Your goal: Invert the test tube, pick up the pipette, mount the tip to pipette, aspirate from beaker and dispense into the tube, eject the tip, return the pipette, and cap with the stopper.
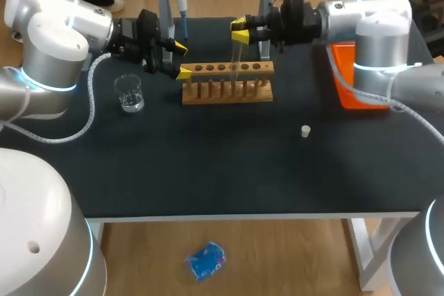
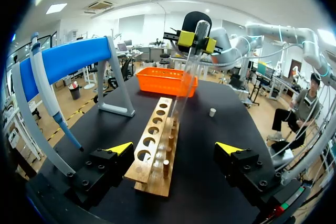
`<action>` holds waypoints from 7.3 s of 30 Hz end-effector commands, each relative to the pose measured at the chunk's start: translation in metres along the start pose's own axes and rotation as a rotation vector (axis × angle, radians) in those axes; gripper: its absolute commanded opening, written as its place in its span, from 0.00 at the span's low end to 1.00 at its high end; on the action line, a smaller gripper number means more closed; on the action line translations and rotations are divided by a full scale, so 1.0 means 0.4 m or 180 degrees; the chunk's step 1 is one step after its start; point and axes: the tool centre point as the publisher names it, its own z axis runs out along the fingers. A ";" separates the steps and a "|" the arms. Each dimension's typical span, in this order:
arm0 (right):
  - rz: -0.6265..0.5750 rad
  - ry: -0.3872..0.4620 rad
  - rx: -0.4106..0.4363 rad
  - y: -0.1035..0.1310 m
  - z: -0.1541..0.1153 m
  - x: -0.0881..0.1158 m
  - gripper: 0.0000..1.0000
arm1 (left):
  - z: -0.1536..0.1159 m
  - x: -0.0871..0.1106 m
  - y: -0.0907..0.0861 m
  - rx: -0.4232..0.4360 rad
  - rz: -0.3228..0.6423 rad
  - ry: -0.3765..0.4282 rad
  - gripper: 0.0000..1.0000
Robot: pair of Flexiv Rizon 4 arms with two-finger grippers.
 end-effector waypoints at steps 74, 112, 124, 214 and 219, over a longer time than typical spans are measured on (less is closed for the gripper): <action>0.4816 -0.0113 -0.0293 0.079 -0.110 0.066 0.00 | -0.016 0.212 -0.251 0.0652 0.5397 -0.1953 1.00; 0.5028 0.0155 -0.0181 -0.014 -0.013 -0.026 0.00 | 0.143 0.263 -0.321 0.0911 0.5761 -0.1450 1.00; 0.5025 0.0207 -0.0144 -0.022 0.009 -0.039 0.00 | 0.167 0.262 -0.322 0.0937 0.5697 -0.1435 0.87; -0.0859 0.0047 0.3042 -0.142 -0.279 0.008 1.00 | 0.116 0.194 -0.375 0.0738 0.1842 -0.0647 0.00; -0.0859 0.0047 0.3042 -0.142 -0.279 0.008 1.00 | 0.116 0.192 -0.375 0.0794 0.1846 -0.0721 0.00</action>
